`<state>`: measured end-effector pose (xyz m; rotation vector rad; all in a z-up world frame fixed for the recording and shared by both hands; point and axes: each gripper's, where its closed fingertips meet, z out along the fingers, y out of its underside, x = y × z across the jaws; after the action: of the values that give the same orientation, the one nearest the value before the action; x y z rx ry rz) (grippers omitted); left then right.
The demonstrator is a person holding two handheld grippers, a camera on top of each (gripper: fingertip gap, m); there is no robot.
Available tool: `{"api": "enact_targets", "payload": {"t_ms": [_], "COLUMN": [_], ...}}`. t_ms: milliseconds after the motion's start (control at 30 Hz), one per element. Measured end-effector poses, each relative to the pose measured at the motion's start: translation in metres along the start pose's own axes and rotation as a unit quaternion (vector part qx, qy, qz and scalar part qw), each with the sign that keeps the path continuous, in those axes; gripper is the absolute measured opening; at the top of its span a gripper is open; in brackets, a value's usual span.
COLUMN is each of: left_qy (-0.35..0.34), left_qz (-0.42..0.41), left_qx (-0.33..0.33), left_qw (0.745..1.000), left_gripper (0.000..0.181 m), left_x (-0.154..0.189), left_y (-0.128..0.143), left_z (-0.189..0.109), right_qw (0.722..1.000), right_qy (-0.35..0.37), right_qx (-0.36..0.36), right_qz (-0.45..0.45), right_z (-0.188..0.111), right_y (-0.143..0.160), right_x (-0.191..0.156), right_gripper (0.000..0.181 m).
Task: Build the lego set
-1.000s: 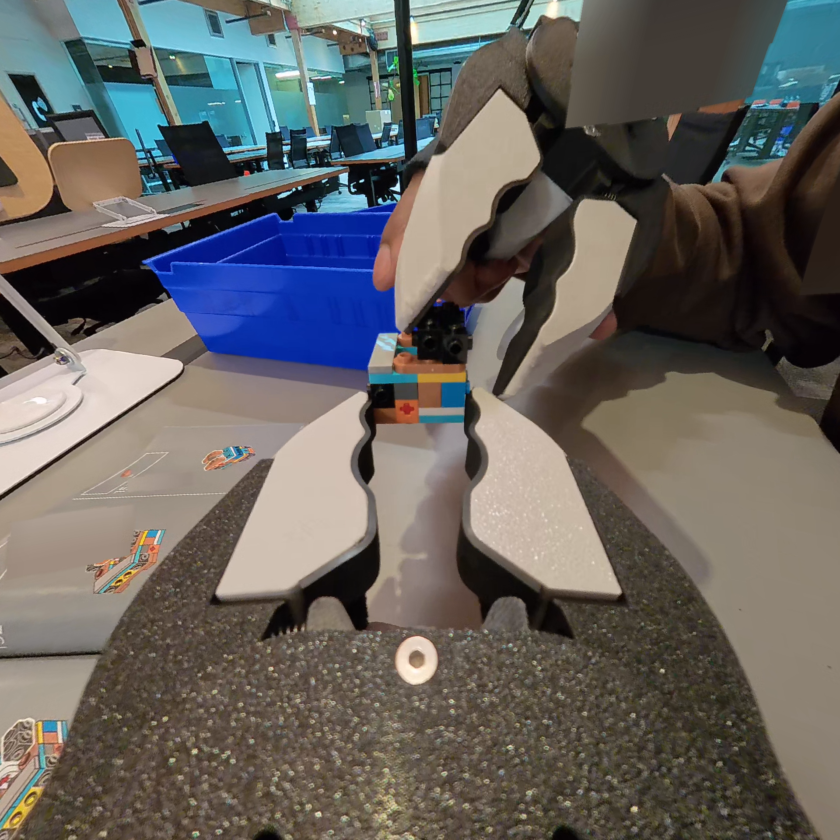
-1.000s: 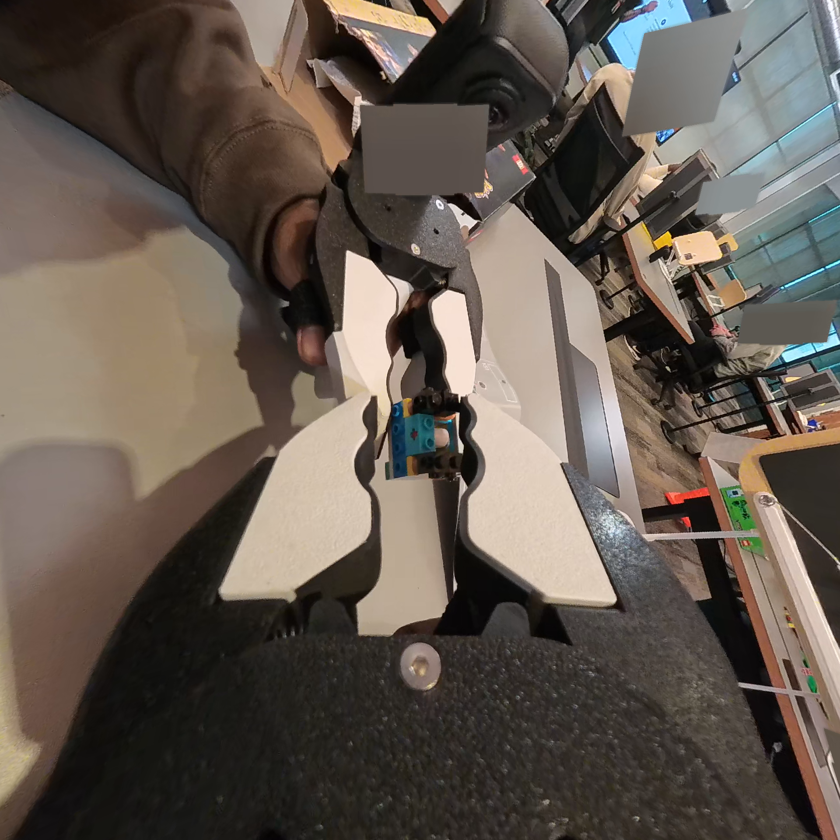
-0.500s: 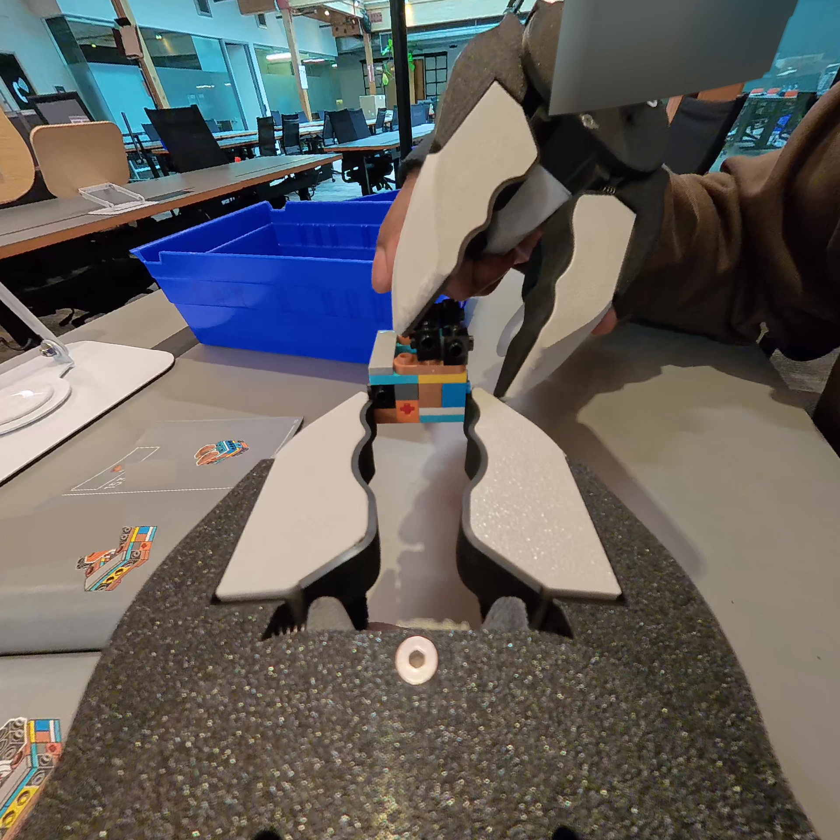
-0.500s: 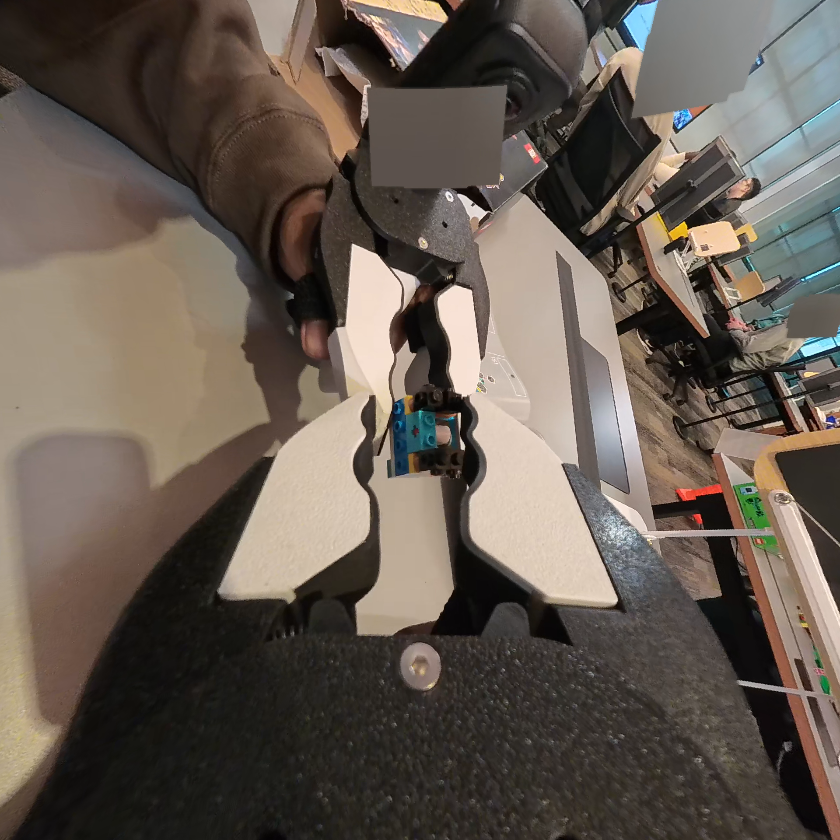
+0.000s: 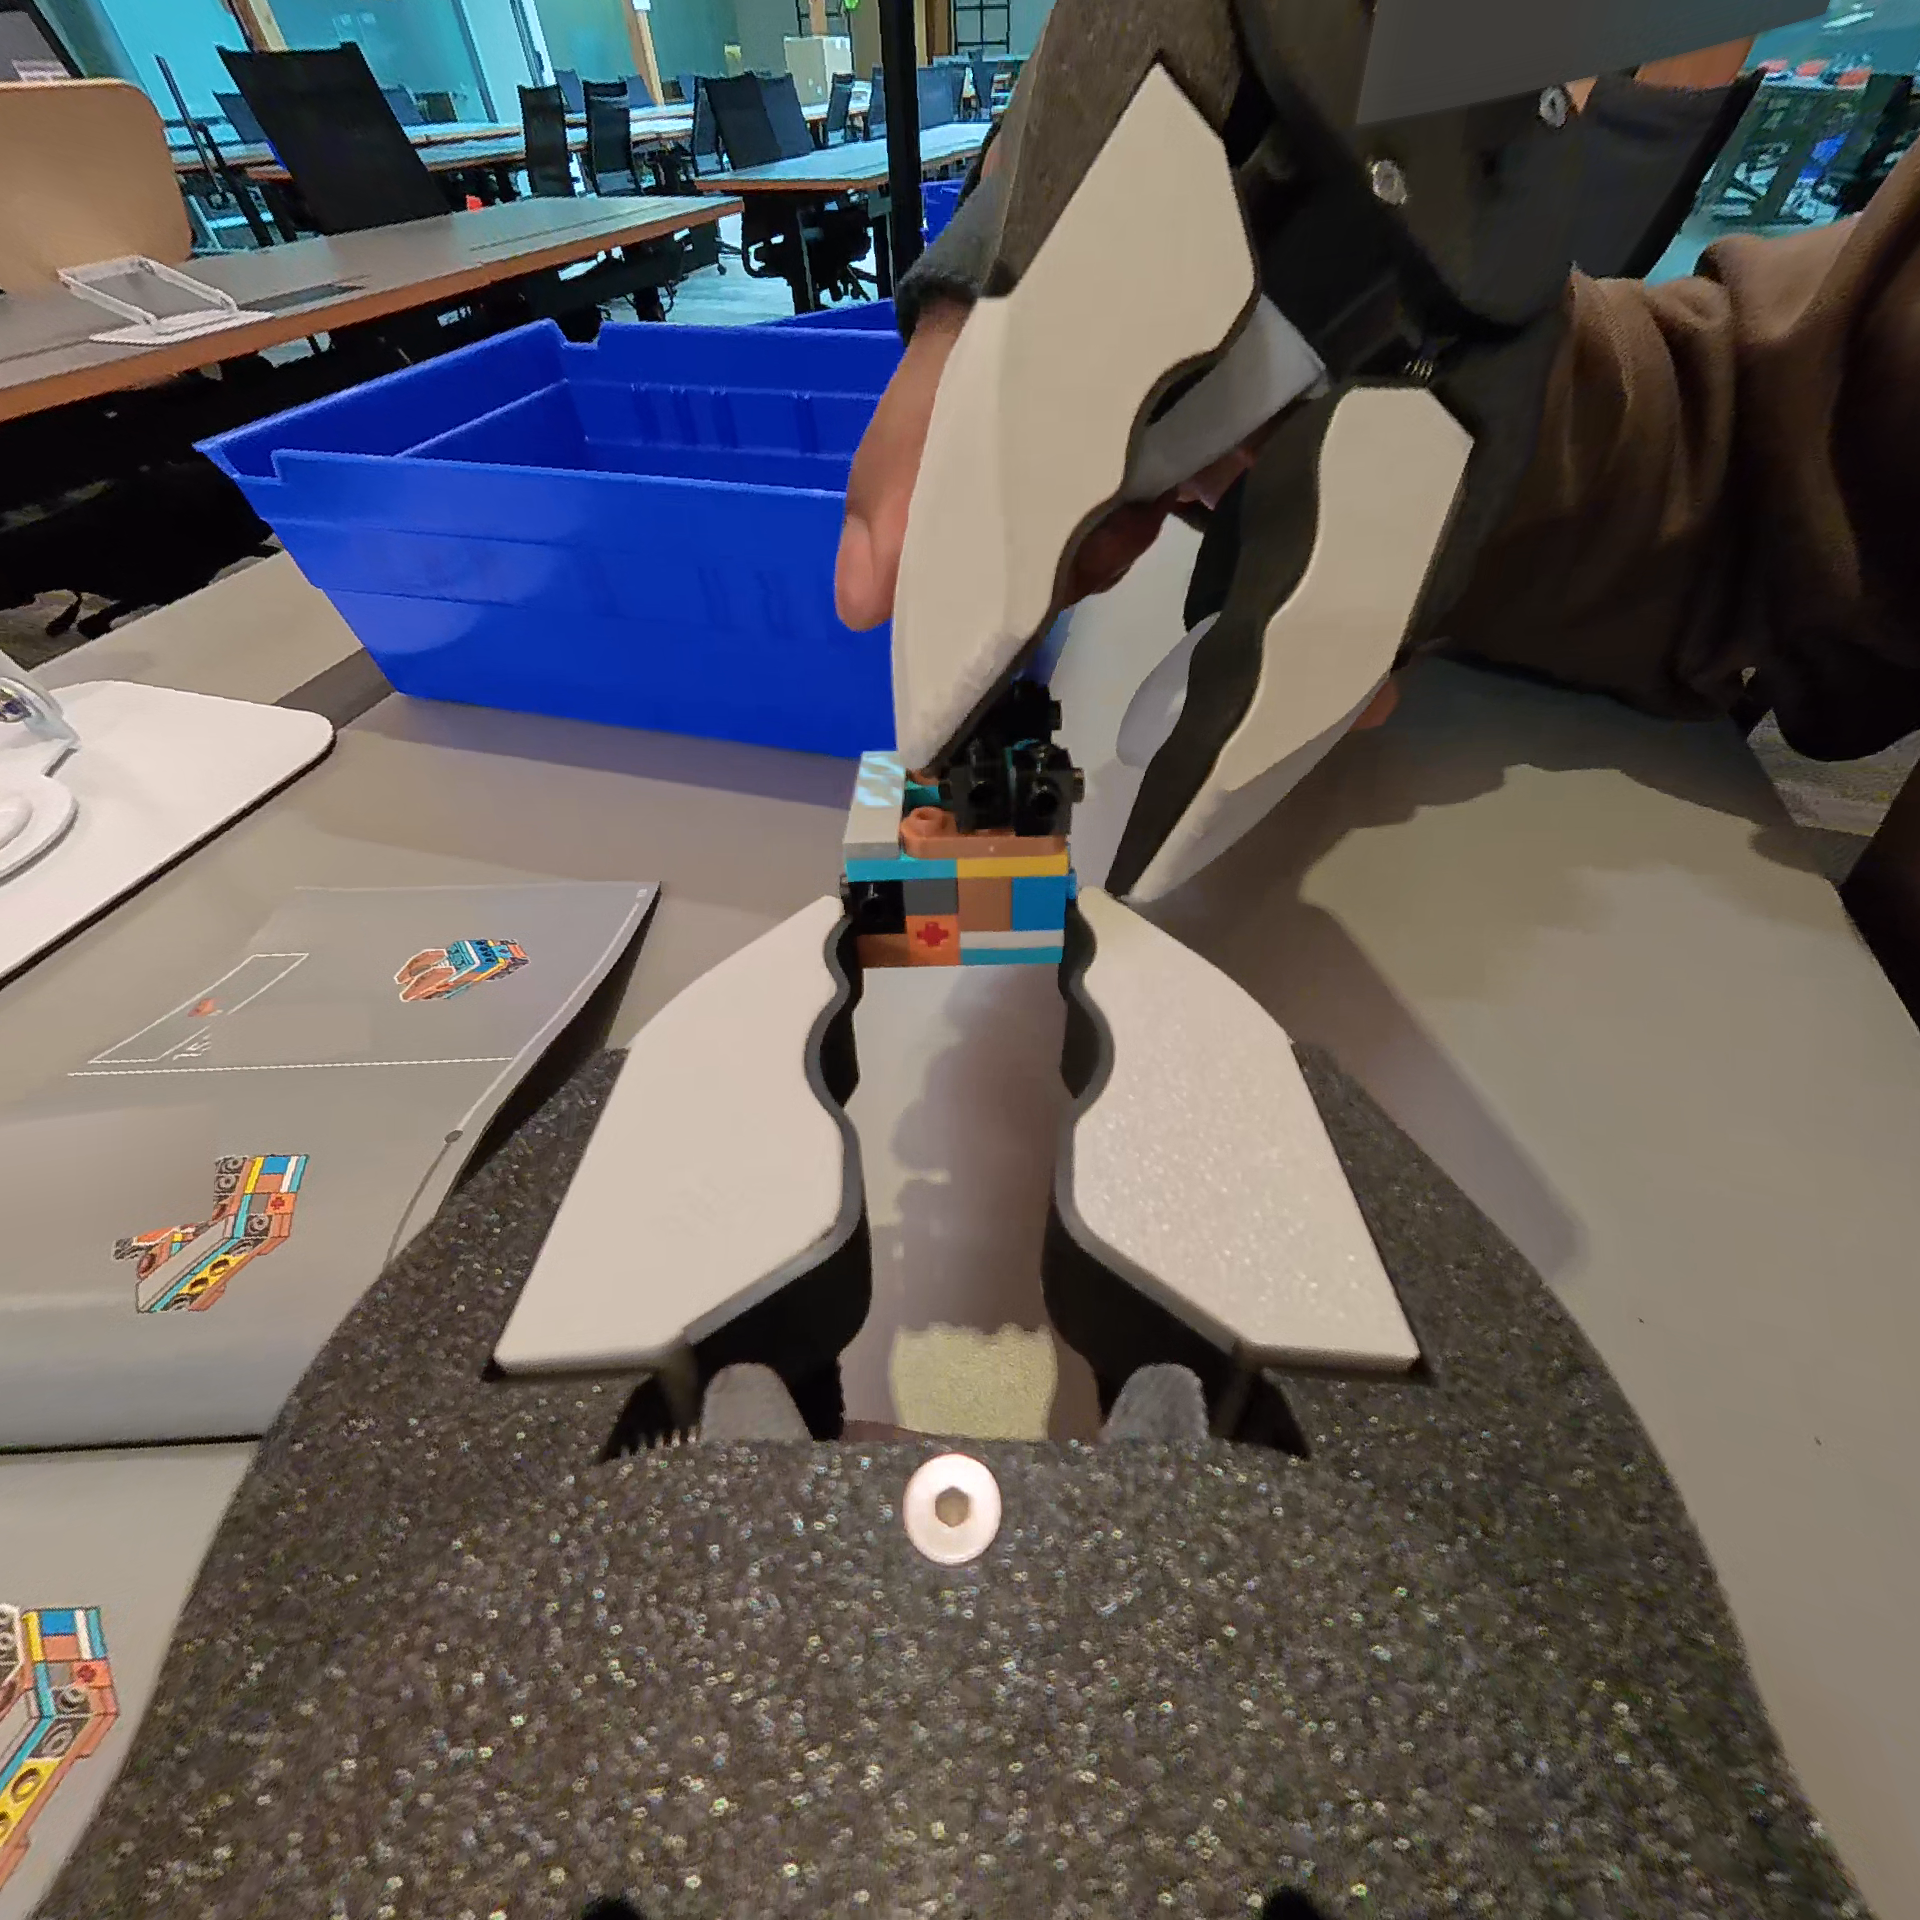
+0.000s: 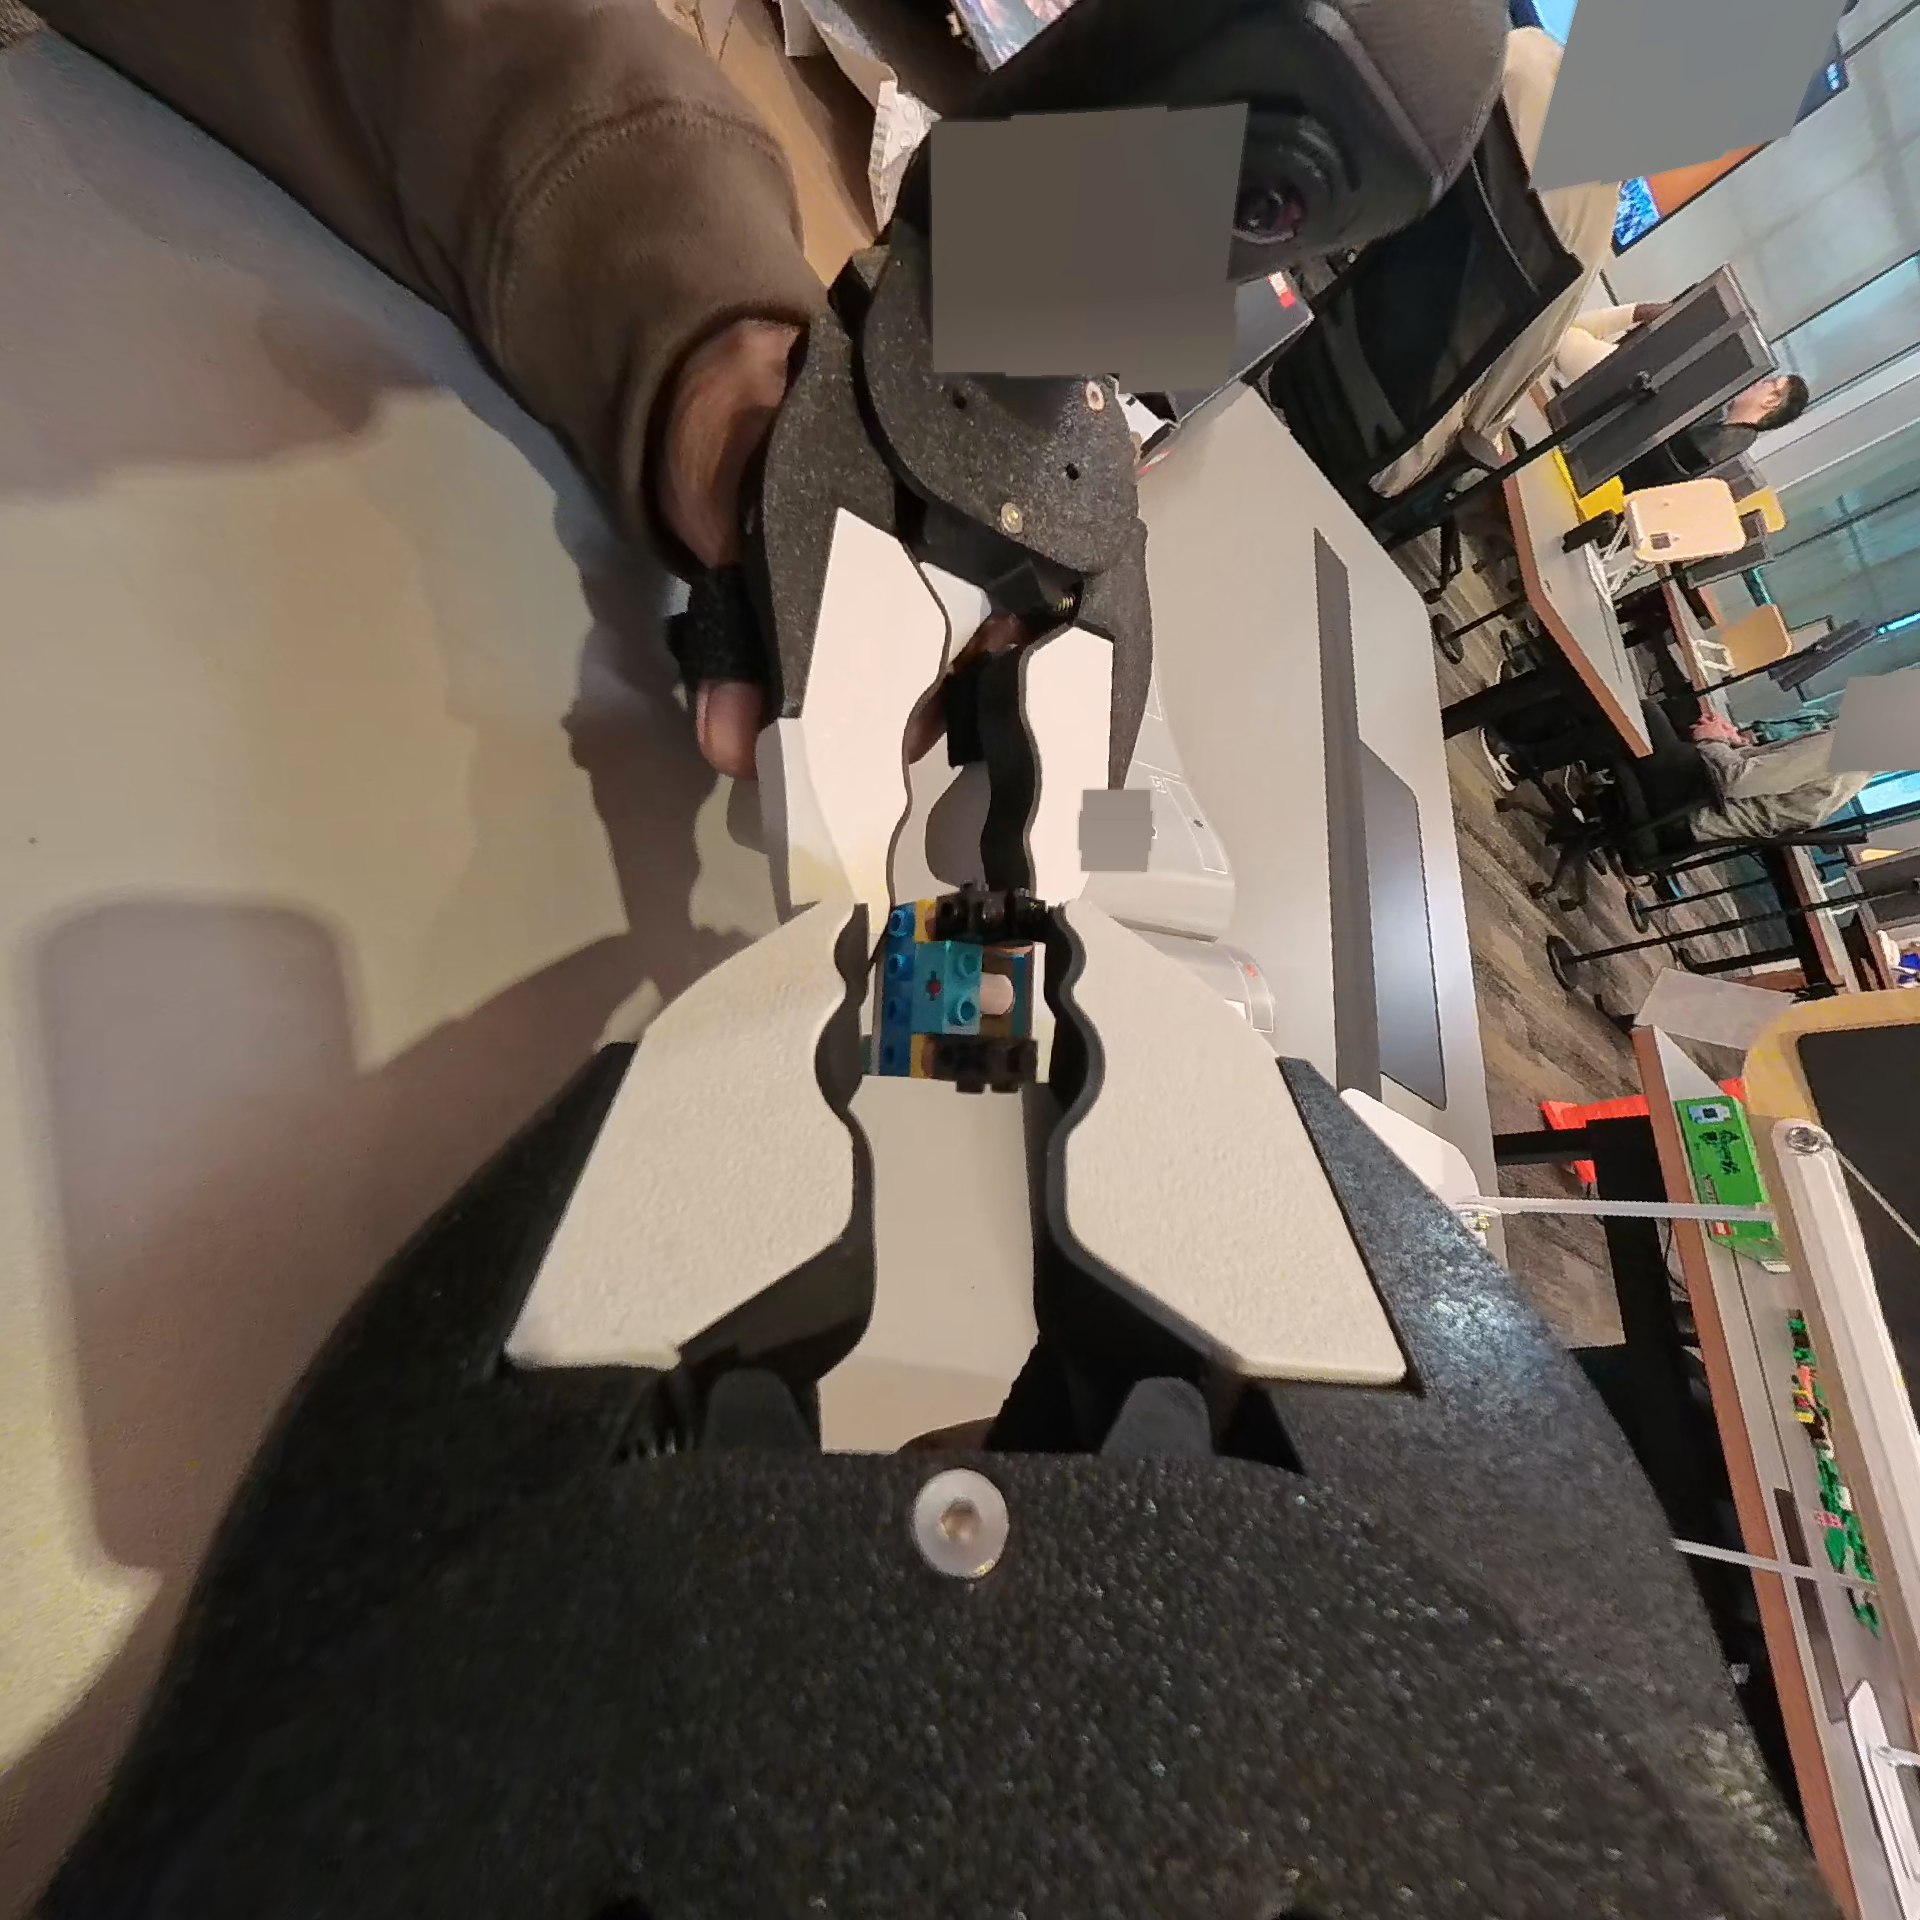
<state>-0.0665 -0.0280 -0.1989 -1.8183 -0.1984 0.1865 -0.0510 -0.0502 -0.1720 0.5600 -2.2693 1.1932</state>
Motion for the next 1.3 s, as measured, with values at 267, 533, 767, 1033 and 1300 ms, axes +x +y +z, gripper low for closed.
{"api": "enact_targets", "payload": {"t_ms": [267,533,767,1033,1300], "left_qy": [-0.003,-0.006,-0.007,-0.008,-0.007], "left_qz": [-0.005,-0.009,-0.009,-0.003,0.004], "left_qx": [-0.003,0.006,0.020,0.023,0.026], "left_qw": [1.000,1.000,1.000,1.000,1.000], "left_gripper": [0.036,0.036,0.036,0.036,0.036], "left_x": [-0.001,-0.002,-0.003,-0.003,-0.002], "left_y": [0.001,-0.001,-0.006,-0.007,-0.008], "left_z": [0.001,0.000,-0.002,-0.002,-0.003], "right_qw": [1.000,1.000,1.000,0.999,0.999], "right_qy": [-0.001,0.007,0.018,0.020,0.017], "right_qx": [-0.004,0.003,0.020,0.025,0.029], "right_qz": [0.001,-0.001,-0.004,-0.005,0.001], "right_z": [0.000,0.000,-0.001,-0.001,-0.002], "right_y": [0.002,0.000,-0.005,-0.007,-0.007], "right_x": [0.000,0.003,0.005,0.005,0.006], "right_gripper": [0.032,0.032,0.033,0.033,0.033]}}
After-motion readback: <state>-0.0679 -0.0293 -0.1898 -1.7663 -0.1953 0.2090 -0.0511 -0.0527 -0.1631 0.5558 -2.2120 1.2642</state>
